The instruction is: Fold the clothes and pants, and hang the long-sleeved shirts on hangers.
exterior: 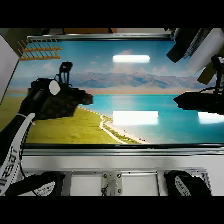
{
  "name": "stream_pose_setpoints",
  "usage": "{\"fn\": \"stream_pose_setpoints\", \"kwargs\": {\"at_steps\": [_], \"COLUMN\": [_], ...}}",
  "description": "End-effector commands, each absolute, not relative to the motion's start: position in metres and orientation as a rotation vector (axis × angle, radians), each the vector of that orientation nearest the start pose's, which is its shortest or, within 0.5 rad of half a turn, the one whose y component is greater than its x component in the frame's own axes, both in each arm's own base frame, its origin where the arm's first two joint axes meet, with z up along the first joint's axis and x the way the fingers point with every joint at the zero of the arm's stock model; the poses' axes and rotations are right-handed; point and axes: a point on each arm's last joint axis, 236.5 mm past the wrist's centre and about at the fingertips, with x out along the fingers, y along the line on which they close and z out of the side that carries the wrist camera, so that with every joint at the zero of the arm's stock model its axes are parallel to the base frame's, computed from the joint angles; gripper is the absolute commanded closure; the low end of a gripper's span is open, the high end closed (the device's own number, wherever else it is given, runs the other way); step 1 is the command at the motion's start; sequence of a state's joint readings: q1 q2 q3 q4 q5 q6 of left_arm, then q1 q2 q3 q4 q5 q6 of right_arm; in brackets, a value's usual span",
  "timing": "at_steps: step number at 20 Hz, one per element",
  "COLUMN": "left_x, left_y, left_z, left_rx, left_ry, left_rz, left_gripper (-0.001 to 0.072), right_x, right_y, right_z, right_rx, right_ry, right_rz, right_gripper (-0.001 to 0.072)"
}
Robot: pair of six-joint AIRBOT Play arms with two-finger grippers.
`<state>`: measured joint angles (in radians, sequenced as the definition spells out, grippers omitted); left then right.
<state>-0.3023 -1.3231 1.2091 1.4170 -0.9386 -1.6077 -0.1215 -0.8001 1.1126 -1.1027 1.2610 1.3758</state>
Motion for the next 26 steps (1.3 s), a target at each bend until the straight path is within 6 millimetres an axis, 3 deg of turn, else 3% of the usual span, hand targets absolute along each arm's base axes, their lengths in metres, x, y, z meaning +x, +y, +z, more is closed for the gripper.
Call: {"fn": "stream_pose_setpoints", "kwargs": {"at_steps": [1,4,5,6,7,8,10,11,13,15,17,19,21,23,26], "left_x": [0.344,0.298,0.290,0.289,0.295,0.307,0.347,0.371,0.413,0.438,0.441,0.430,0.410,0.393,0.385], "left_y": [-0.278,-0.355,-0.371,-0.380,-0.383,-0.378,-0.350,-0.326,-0.266,-0.197,-0.131,-0.077,-0.040,-0.029,-0.030], "left_z": [0.078,0.077,0.074,0.073,0.075,0.080,0.094,0.100,0.103,0.085,0.046,-0.001,-0.046,-0.080,-0.103], "left_rx": [-0.037,0.046,0.057,0.058,0.056,0.066,0.094,0.085,0.031,-0.021,-0.048,-0.075,-0.104,-0.145,-0.184], "left_ry": [1.022,0.964,0.950,0.934,0.925,0.917,0.896,0.899,0.931,1.012,1.144,1.277,1.395,1.476,1.526], "left_rz": [-0.622,-0.802,-0.834,-0.846,-0.843,-0.830,-0.754,-0.694,-0.560,-0.419,-0.307,-0.230,-0.187,-0.218,-0.262], "left_gripper": [0.0704,0.0703,0.0601,0.0248,0.0055,0.0055,0.0055,0.0055,0.0055,0.0056,0.0056,0.0056,0.0056,0.0083,0.0094], "right_x": [0.315,0.315,0.315,0.315,0.315,0.315,0.315,0.315,0.315,0.315,0.315,0.315,0.315,0.314,0.314], "right_y": [0.064,0.064,0.064,0.064,0.064,0.064,0.064,0.065,0.067,0.071,0.075,0.075,0.078,0.083,0.084], "right_z": [0.170,0.170,0.170,0.170,0.170,0.170,0.170,0.170,0.172,0.174,0.176,0.176,0.177,0.180,0.181], "right_rx": [0.218,0.218,0.218,0.218,0.218,0.218,0.218,0.219,0.229,0.243,0.256,0.257,0.266,0.283,0.288], "right_ry": [0.875,0.875,0.874,0.875,0.875,0.875,0.875,0.875,0.871,0.868,0.863,0.864,0.861,0.856,0.855], "right_rz": [0.320,0.319,0.319,0.319,0.319,0.320,0.320,0.320,0.330,0.344,0.357,0.358,0.367,0.385,0.390], "right_gripper": [0.0691,0.0691,0.0691,0.0691,0.0691,0.0691,0.0691,0.0691,0.0691,0.0691,0.0691,0.0691,0.0691,0.0690,0.0691]}}
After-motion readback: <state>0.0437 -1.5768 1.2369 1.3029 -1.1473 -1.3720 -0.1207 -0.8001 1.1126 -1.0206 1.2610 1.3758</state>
